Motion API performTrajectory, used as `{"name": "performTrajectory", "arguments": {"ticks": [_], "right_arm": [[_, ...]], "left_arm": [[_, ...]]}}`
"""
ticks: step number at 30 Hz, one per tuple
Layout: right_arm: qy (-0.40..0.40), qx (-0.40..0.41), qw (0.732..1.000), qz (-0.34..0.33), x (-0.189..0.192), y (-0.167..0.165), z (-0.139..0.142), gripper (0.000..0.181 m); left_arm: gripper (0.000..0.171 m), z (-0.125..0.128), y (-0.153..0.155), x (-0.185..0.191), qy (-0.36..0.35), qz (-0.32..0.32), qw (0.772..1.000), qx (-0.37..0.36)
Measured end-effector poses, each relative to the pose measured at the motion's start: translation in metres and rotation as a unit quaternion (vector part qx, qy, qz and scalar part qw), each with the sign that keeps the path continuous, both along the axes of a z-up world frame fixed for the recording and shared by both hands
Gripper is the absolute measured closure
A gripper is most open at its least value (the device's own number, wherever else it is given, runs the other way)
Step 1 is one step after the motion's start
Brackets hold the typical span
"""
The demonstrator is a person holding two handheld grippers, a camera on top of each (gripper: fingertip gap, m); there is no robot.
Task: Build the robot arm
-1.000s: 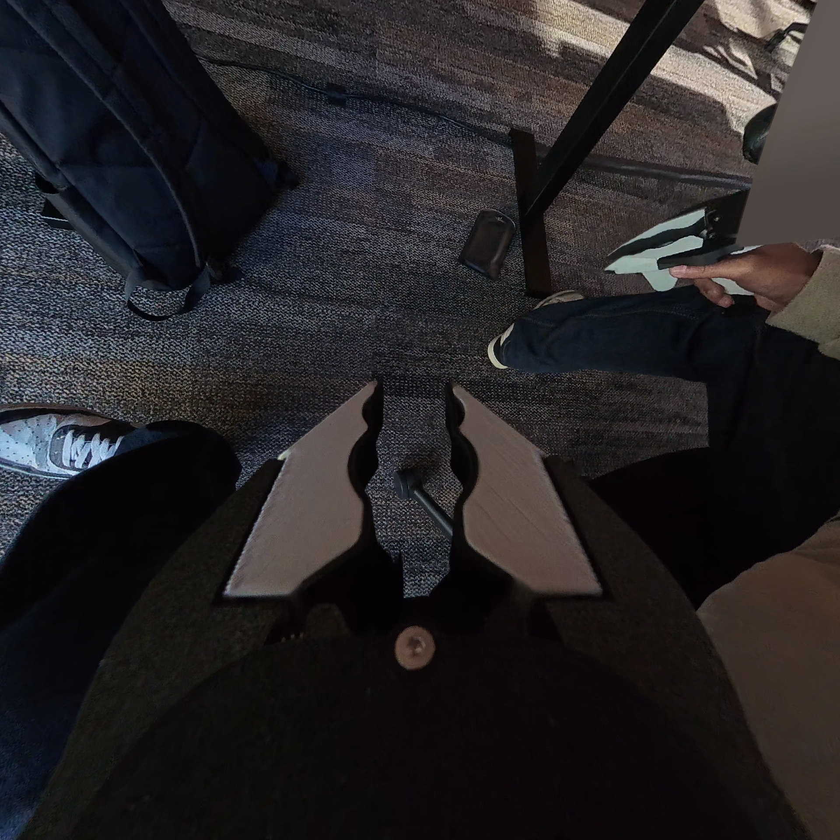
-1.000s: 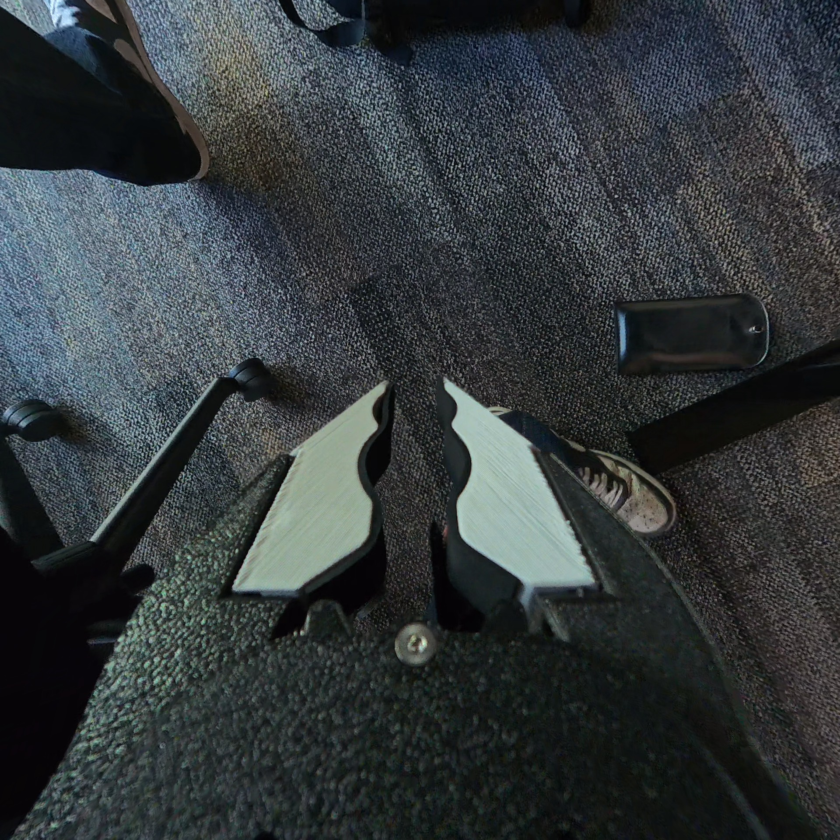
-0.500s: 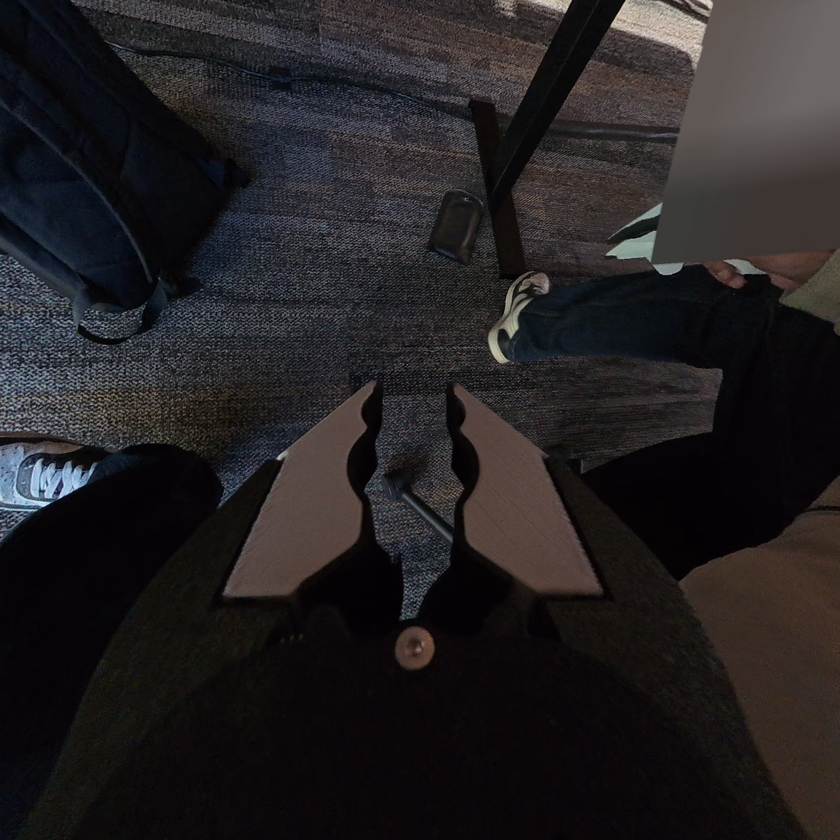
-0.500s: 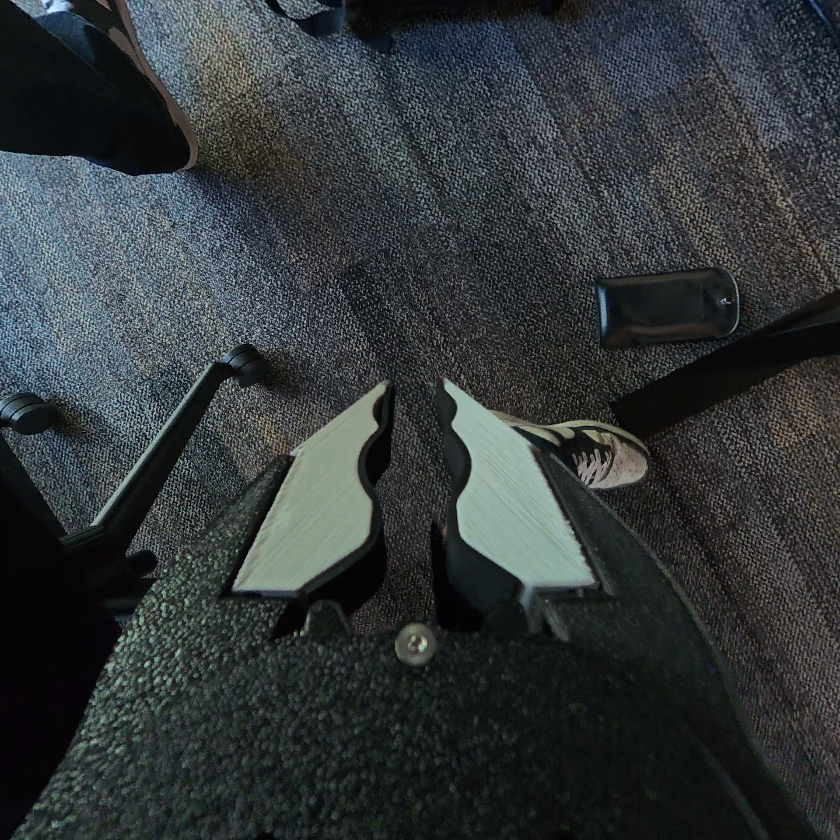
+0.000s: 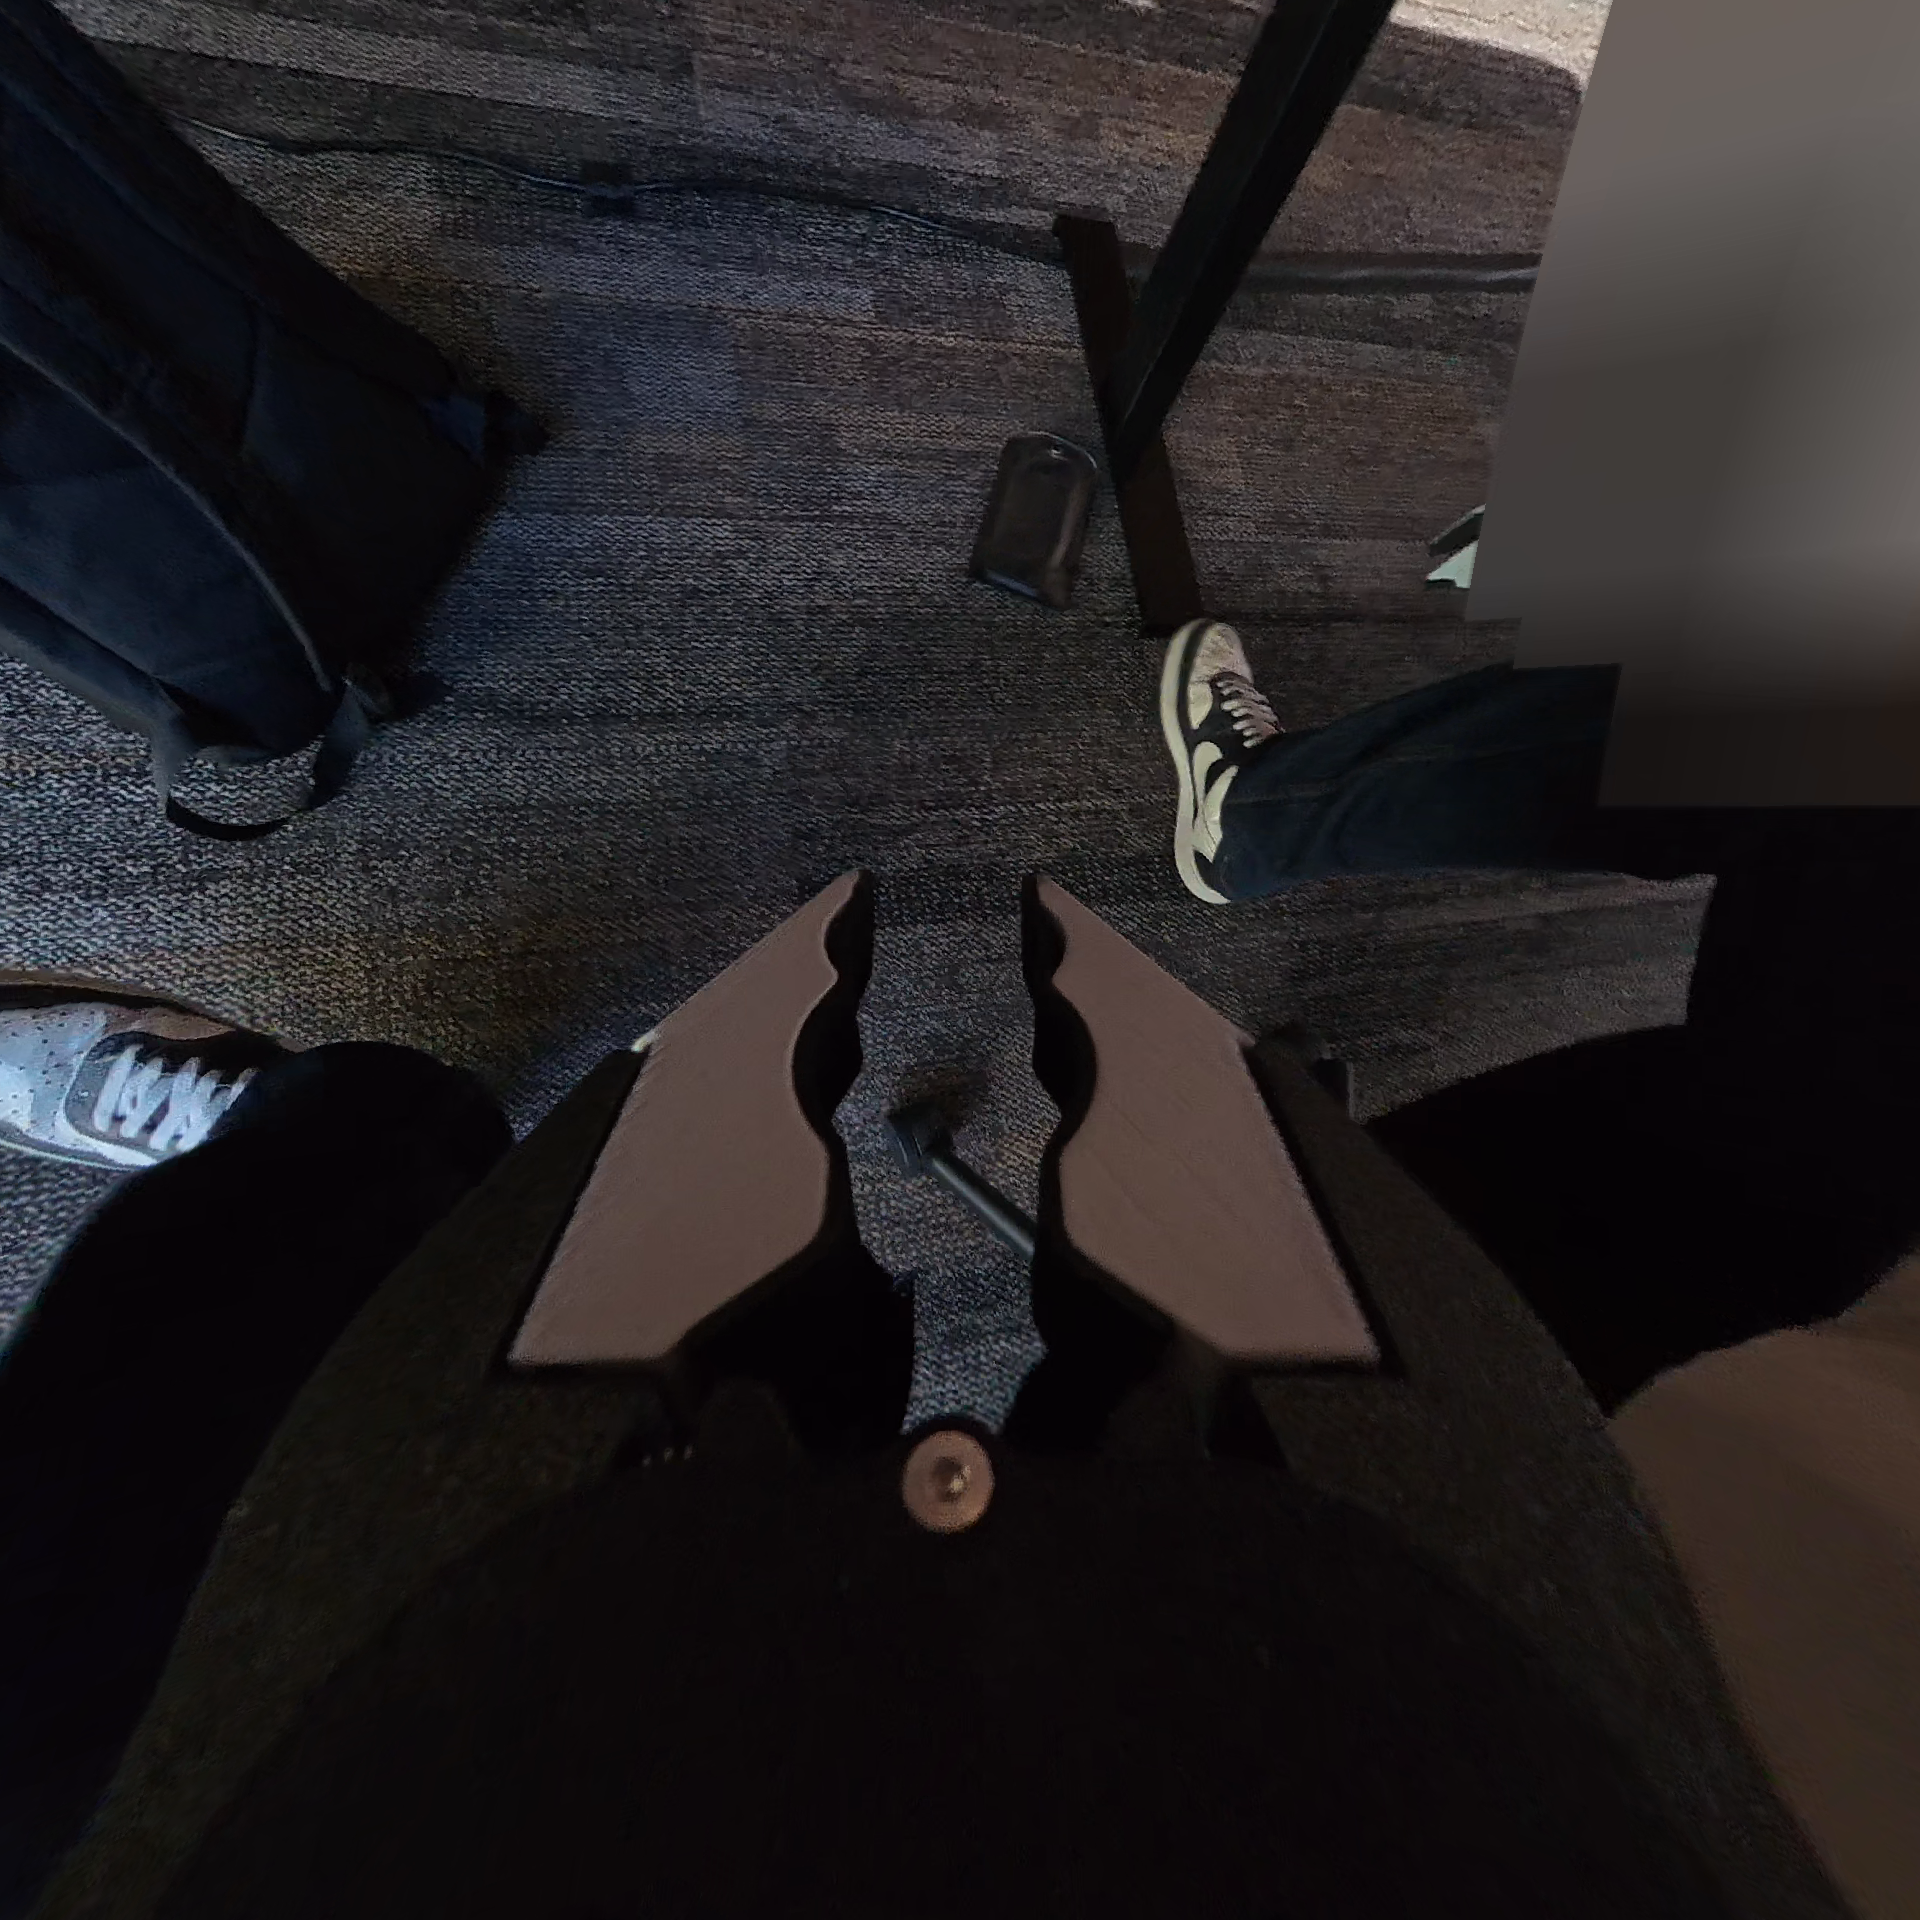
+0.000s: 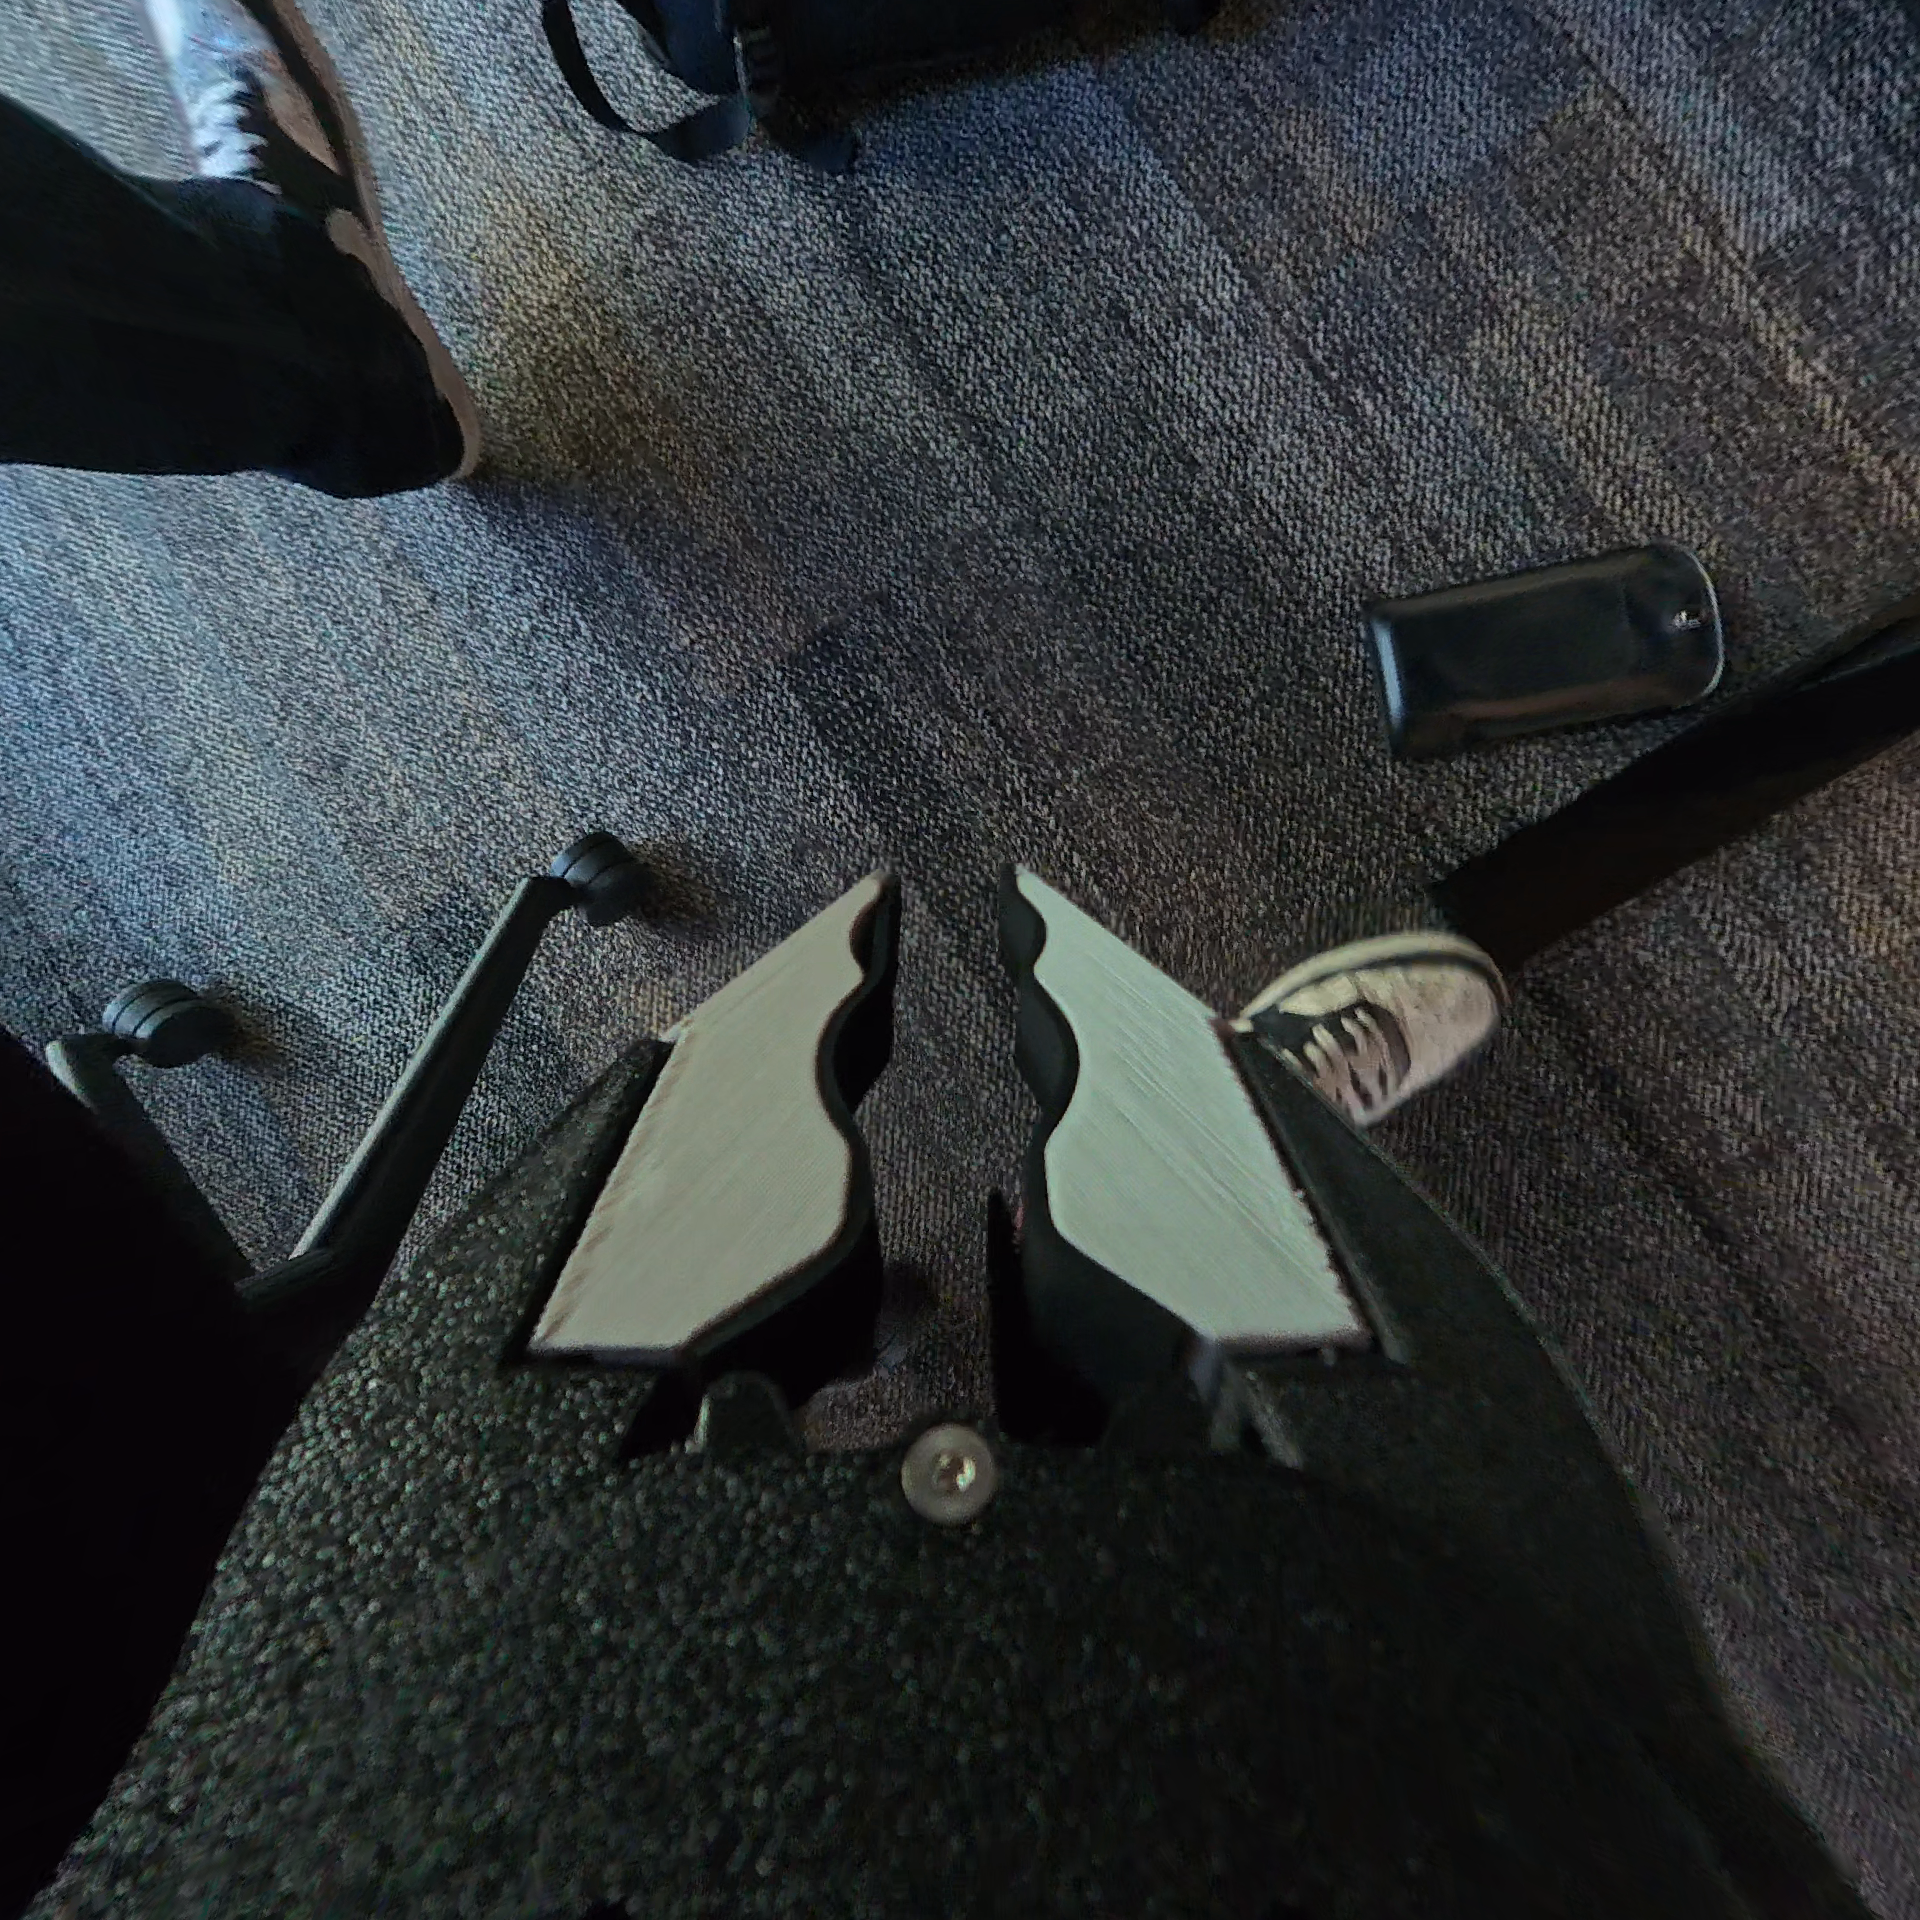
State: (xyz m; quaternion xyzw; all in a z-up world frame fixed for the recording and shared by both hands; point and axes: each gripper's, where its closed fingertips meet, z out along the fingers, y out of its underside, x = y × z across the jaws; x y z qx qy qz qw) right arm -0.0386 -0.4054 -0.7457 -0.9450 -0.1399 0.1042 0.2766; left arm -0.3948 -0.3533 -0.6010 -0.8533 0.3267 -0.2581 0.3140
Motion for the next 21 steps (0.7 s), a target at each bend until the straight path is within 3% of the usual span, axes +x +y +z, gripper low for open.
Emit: {"name": "performTrajectory", "arguments": {"ticks": [2, 4, 5, 7, 9, 12, 14, 15, 18, 21], "right_arm": [[-0.004, 0.009, 1.000, 0.019, -0.009, 0.010, 0.001, 0.164], [-0.003, -0.009, 1.000, 0.027, -0.018, 0.019, -0.002, 0.164], [0.008, -0.011, 0.999, 0.031, -0.026, 0.025, -0.001, 0.163], [0.023, -0.018, 0.999, 0.043, -0.041, 0.036, -0.002, 0.163], [0.014, -0.034, 0.998, 0.049, -0.048, 0.042, -0.009, 0.163], [-0.008, -0.063, 0.996, 0.062, -0.053, 0.046, -0.019, 0.163], [-0.019, -0.077, 0.995, 0.064, -0.051, 0.049, -0.023, 0.163], [-0.019, -0.083, 0.995, 0.059, -0.050, 0.051, -0.025, 0.163], [0.008, -0.103, 0.994, 0.031, -0.051, 0.055, -0.029, 0.163], [0.064, -0.128, 0.990, 0.002, -0.066, 0.056, -0.030, 0.162]], "left_arm": [[0.144, -0.004, 0.057, -0.016, 0.017, 0.015, 0.999, 0.034], [0.142, -0.010, 0.158, -0.038, 0.069, 0.014, 0.988, 0.135], [0.132, -0.022, 0.220, -0.052, 0.115, 0.013, 0.978, 0.174], [0.105, -0.072, 0.346, -0.083, 0.216, 0.023, 0.964, 0.153], [0.084, -0.128, 0.458, -0.107, 0.235, 0.062, 0.967, 0.079], [0.074, -0.187, 0.578, -0.126, 0.232, 0.096, 0.968, 0.029], [0.066, -0.211, 0.620, -0.117, 0.209, 0.085, 0.974, 0.002], [0.072, -0.218, 0.632, -0.107, 0.190, 0.069, 0.979, -0.004], [0.118, -0.233, 0.653, -0.084, 0.172, 0.029, 0.985, -0.004], [0.154, -0.233, 0.641, -0.072, 0.179, -0.002, 0.984, -0.006]]}}
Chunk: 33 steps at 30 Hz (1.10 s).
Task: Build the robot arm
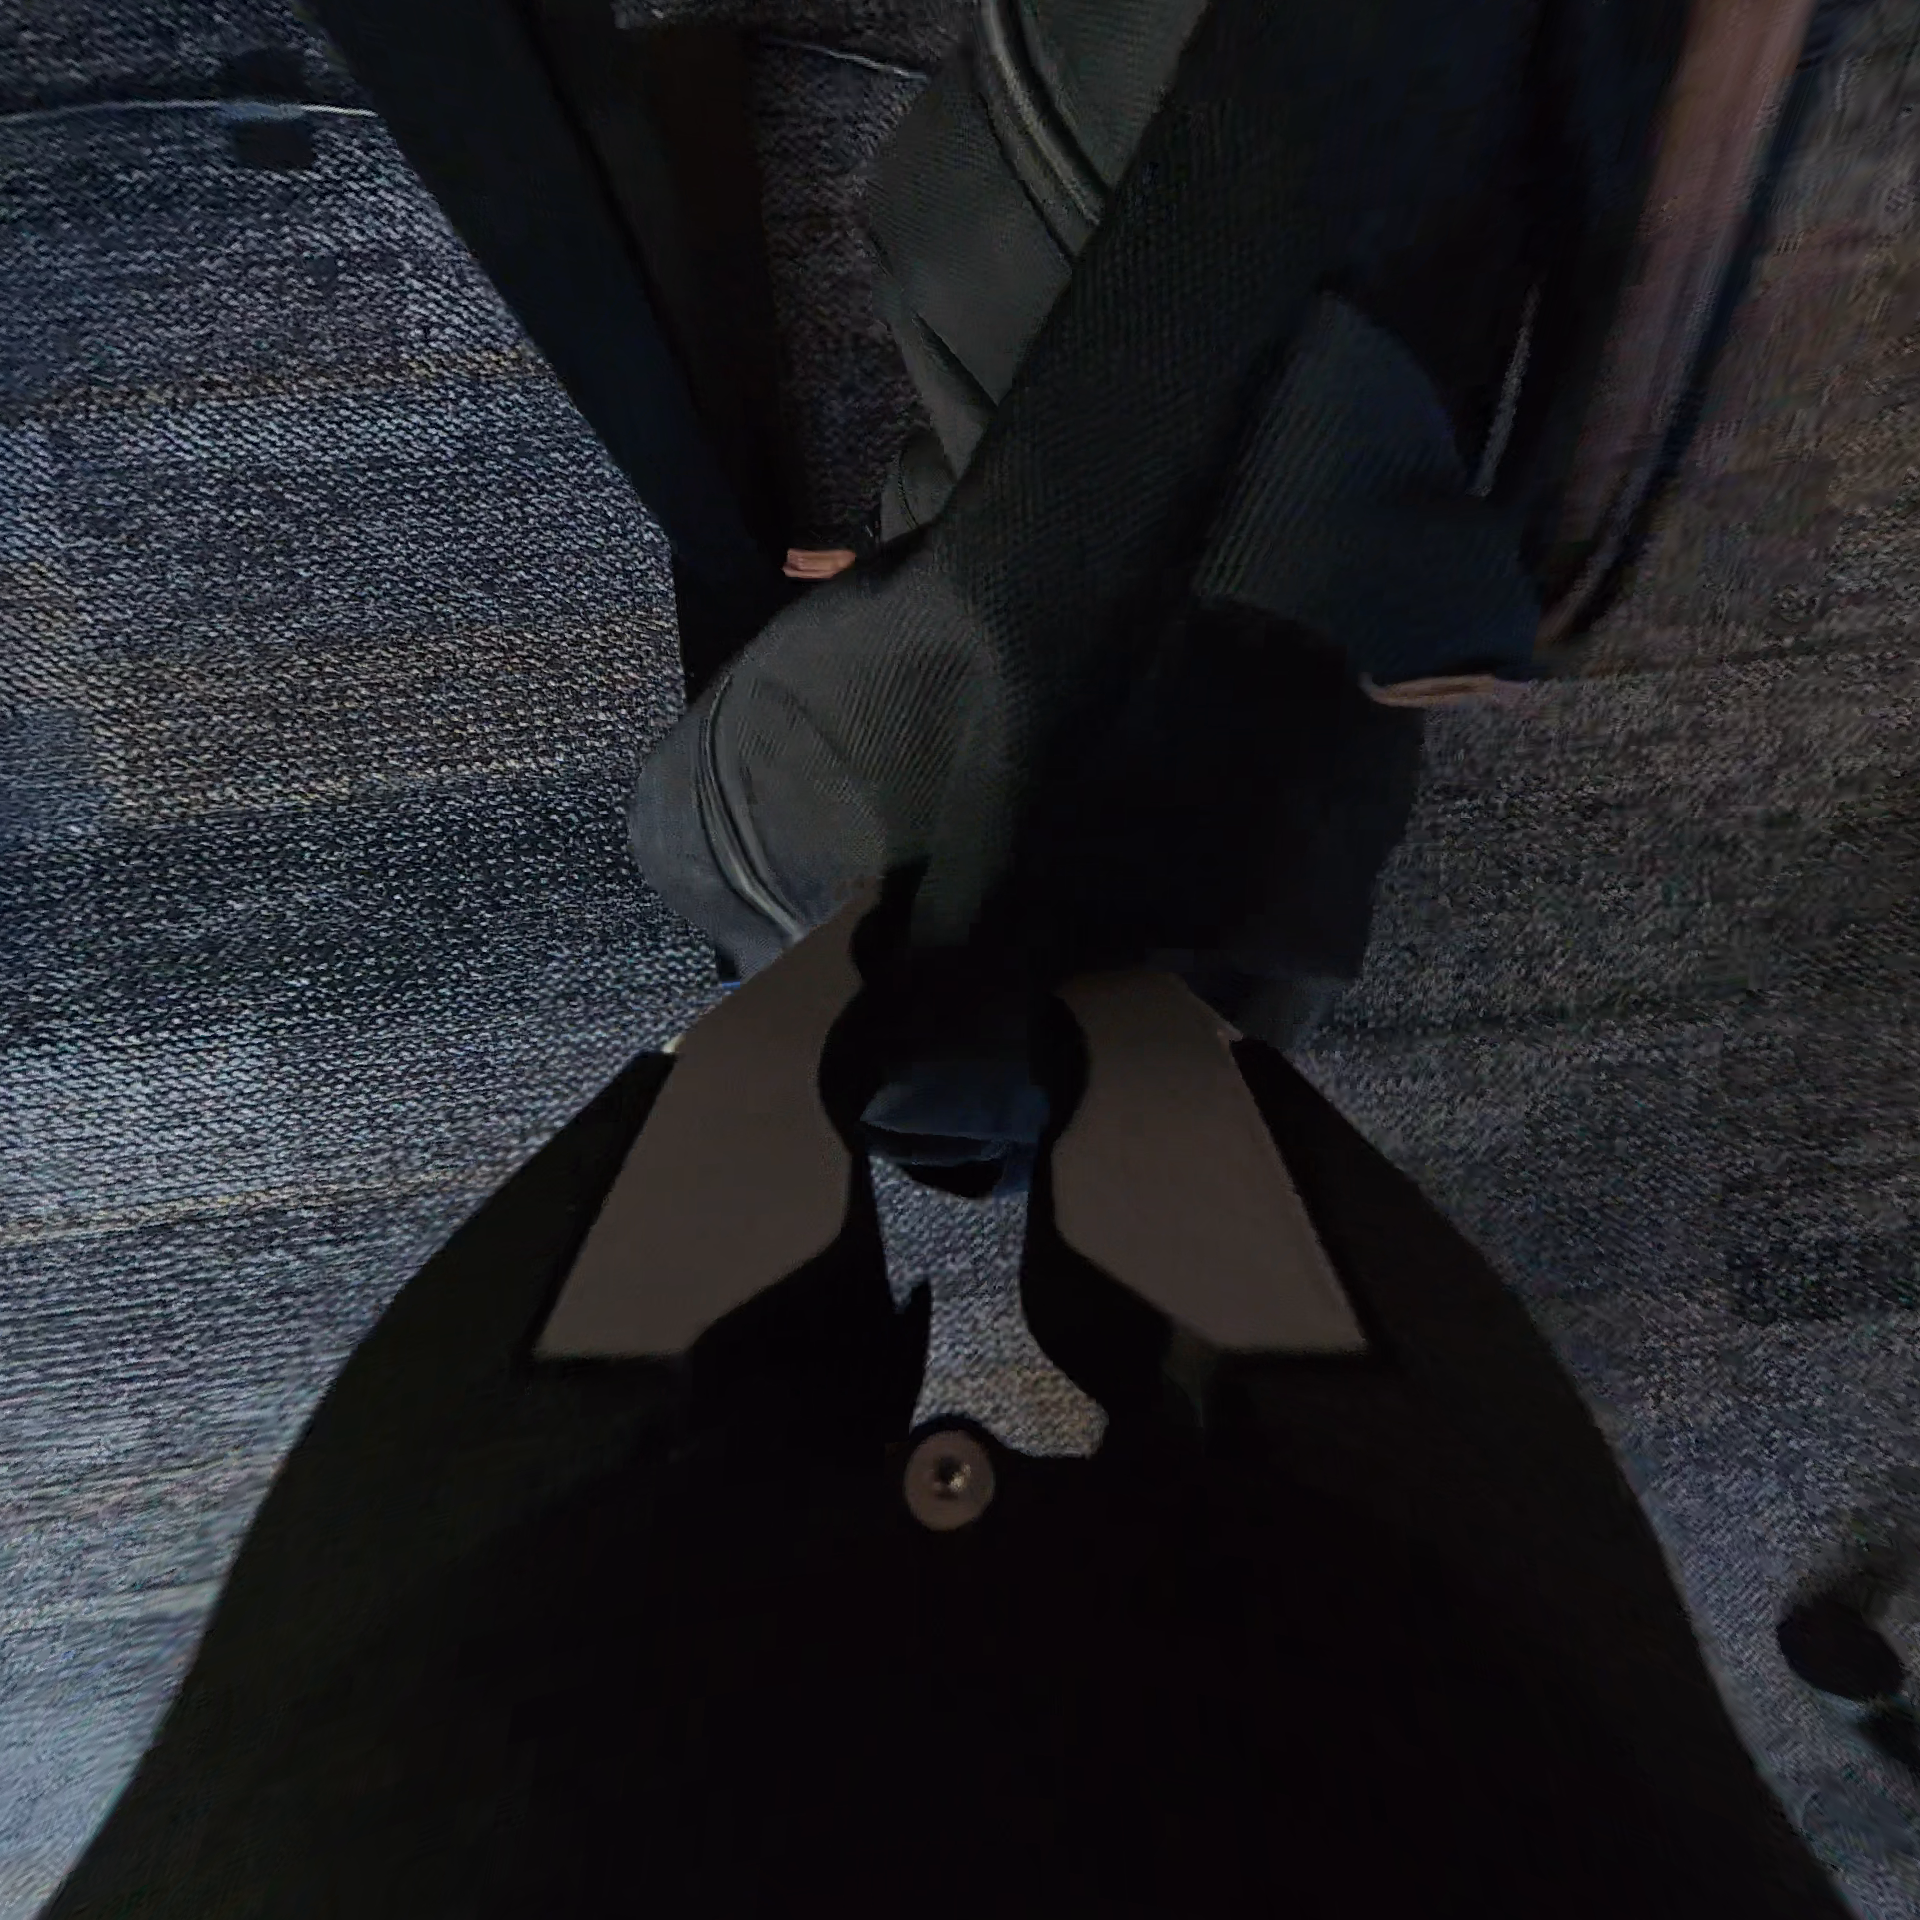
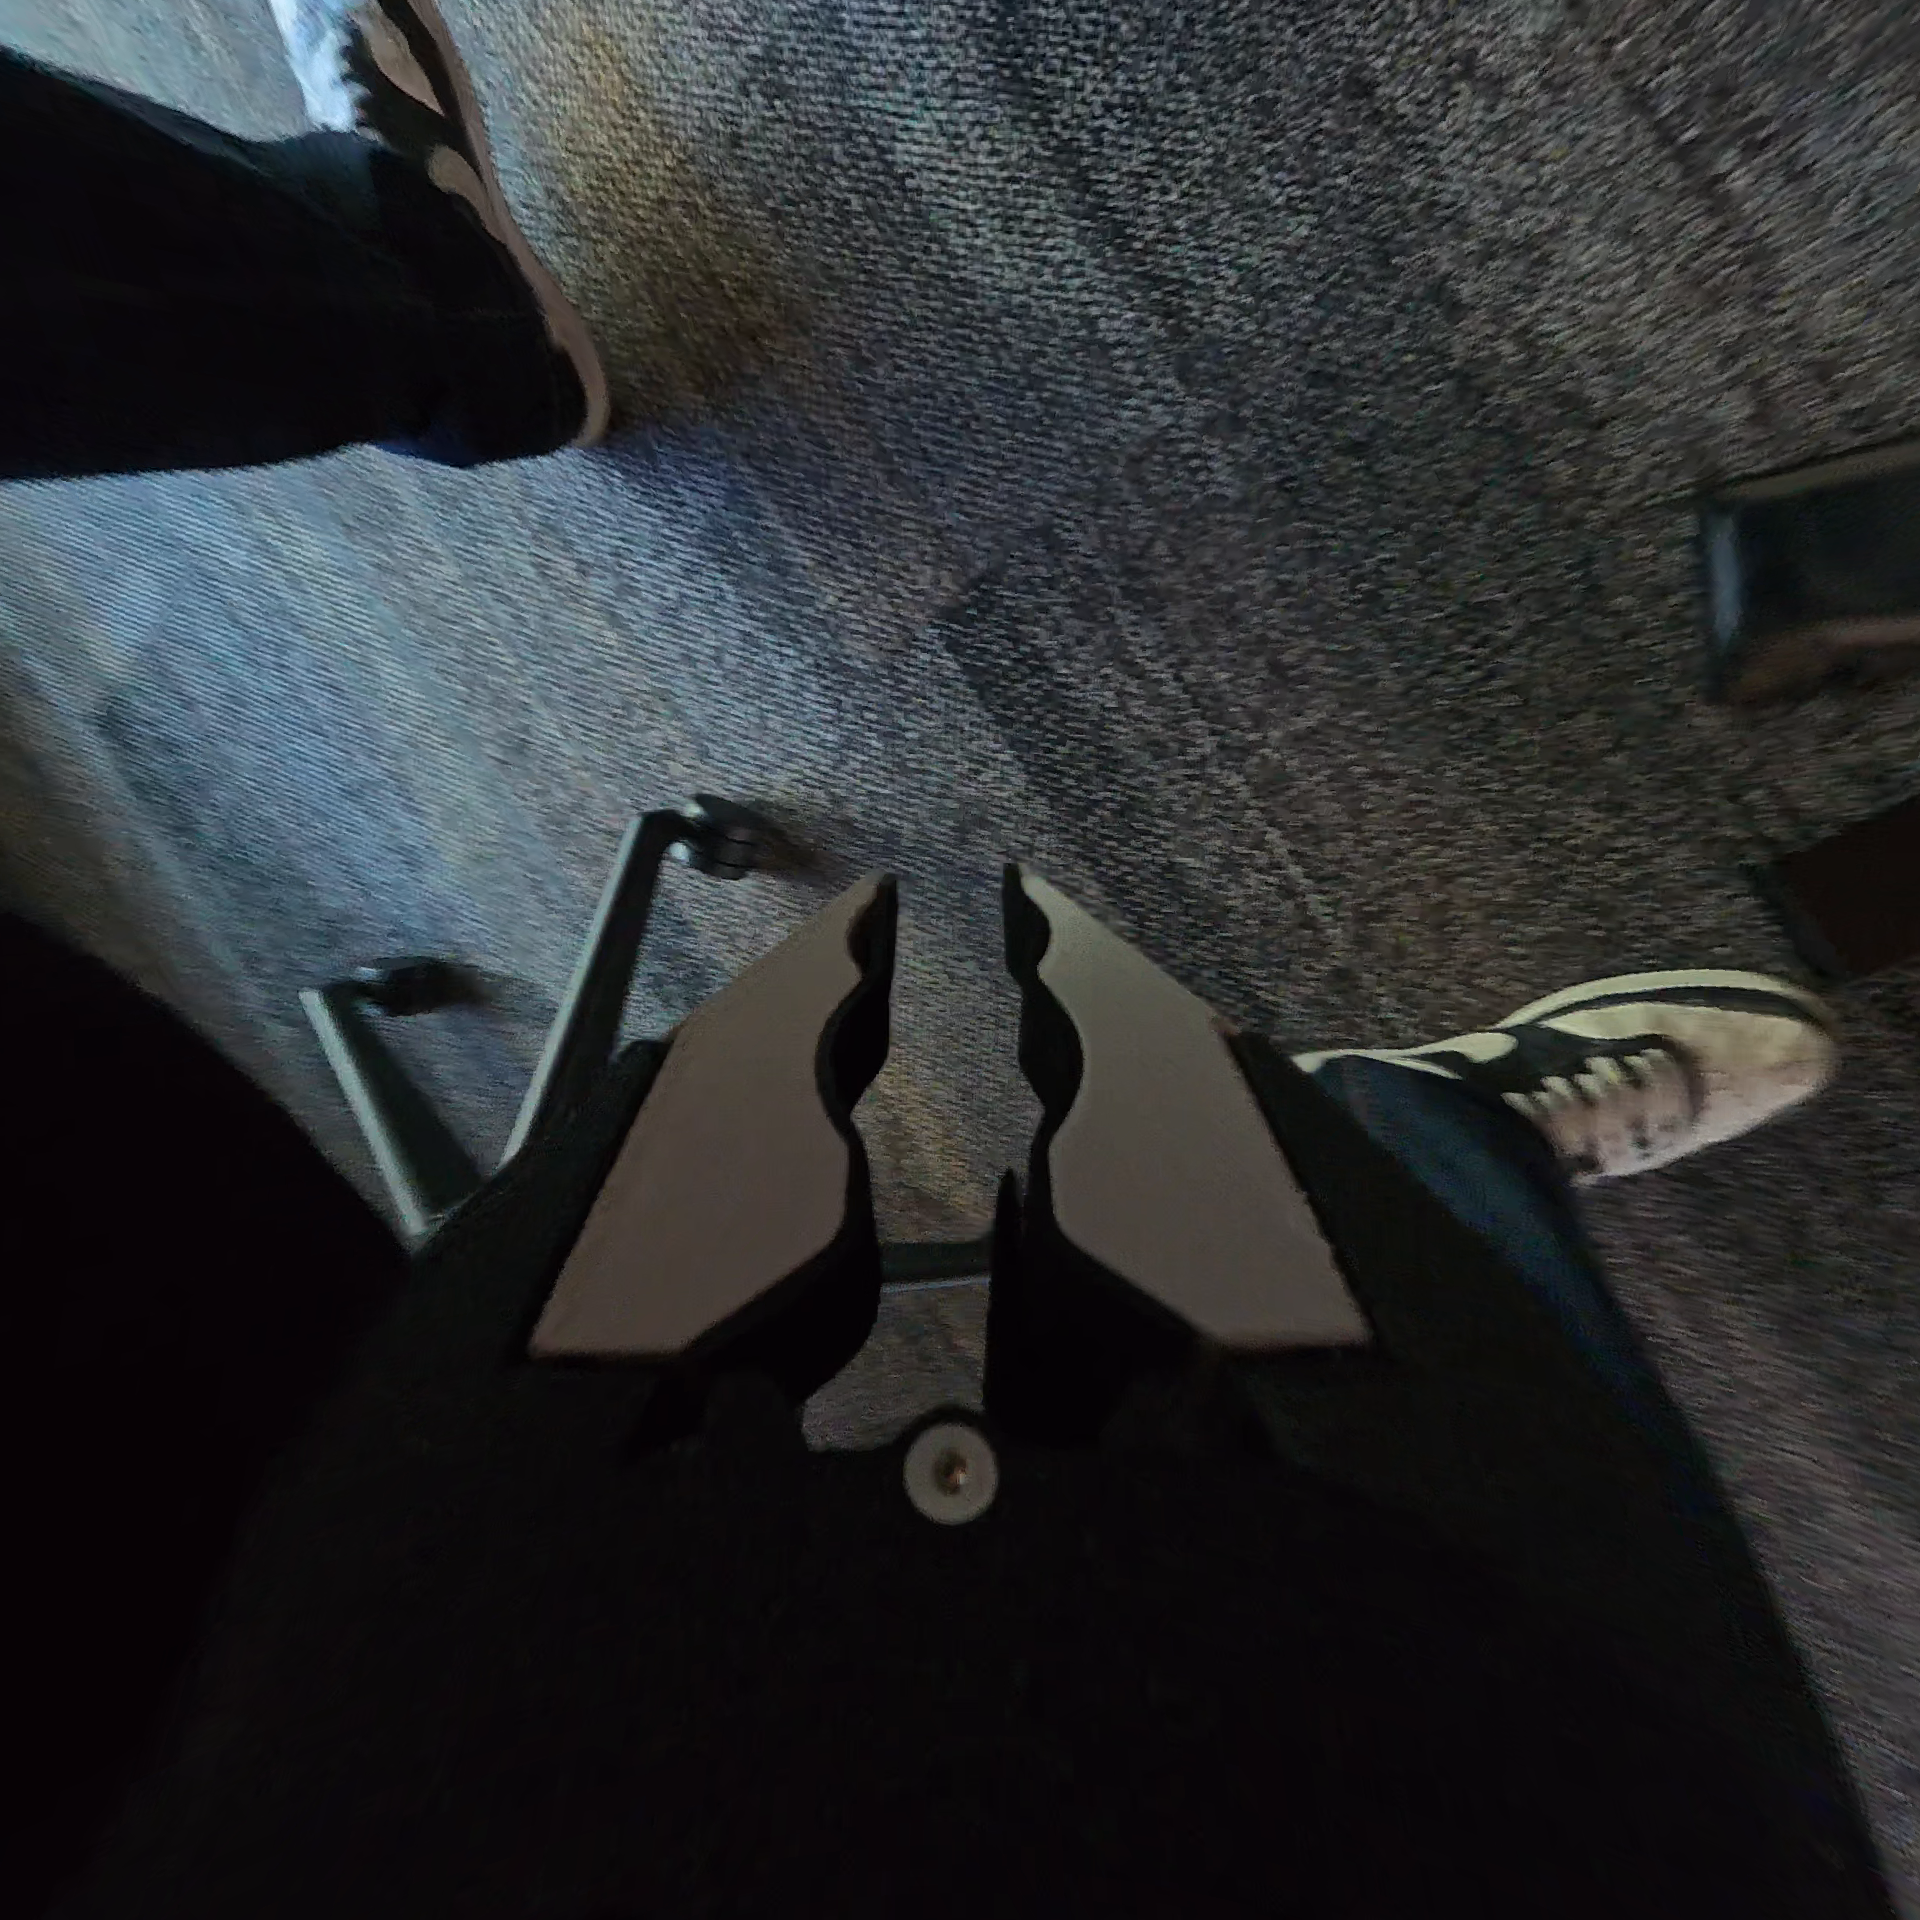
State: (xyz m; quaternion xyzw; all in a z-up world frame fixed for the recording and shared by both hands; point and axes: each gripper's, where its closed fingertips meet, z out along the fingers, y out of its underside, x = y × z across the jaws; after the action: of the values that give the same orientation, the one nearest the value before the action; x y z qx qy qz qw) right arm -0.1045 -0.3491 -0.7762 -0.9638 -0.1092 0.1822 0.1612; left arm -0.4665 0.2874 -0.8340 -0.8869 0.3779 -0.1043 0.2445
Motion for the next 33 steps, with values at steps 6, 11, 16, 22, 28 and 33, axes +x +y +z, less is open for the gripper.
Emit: {"name": "performTrajectory", "arguments": {"ticks": [6, 11, 16, 22, 28, 33], "right_arm": [[0.066, 0.020, 0.998, 0.000, -0.056, 0.012, 0.015, 0.159], [0.087, 0.039, 0.995, -0.016, -0.081, 0.015, 0.021, 0.158], [0.094, 0.038, 0.995, -0.024, -0.098, 0.016, 0.020, 0.158], [0.118, 0.064, 0.991, -0.010, -0.137, 0.048, 0.040, 0.158], [0.124, 0.072, 0.990, 0.014, -0.168, 0.073, 0.047, 0.158], [0.116, 0.066, 0.991, 0.019, -0.172, 0.076, 0.044, 0.158]], "left_arm": [[0.167, 0.026, -0.099, -0.016, 0.079, -0.078, 0.994, -0.002], [0.166, 0.037, -0.134, -0.107, 0.066, -0.008, 0.997, -0.048], [0.166, 0.042, -0.161, -0.241, 0.098, 0.086, 0.987, -0.092], [0.167, 0.073, -0.196, -0.349, 0.145, 0.122, 0.978, -0.090], [0.167, 0.115, -0.212, -0.376, 0.204, 0.081, 0.972, -0.090], [0.166, 0.145, -0.208, -0.382, 0.230, 0.067, 0.968, -0.077]]}}
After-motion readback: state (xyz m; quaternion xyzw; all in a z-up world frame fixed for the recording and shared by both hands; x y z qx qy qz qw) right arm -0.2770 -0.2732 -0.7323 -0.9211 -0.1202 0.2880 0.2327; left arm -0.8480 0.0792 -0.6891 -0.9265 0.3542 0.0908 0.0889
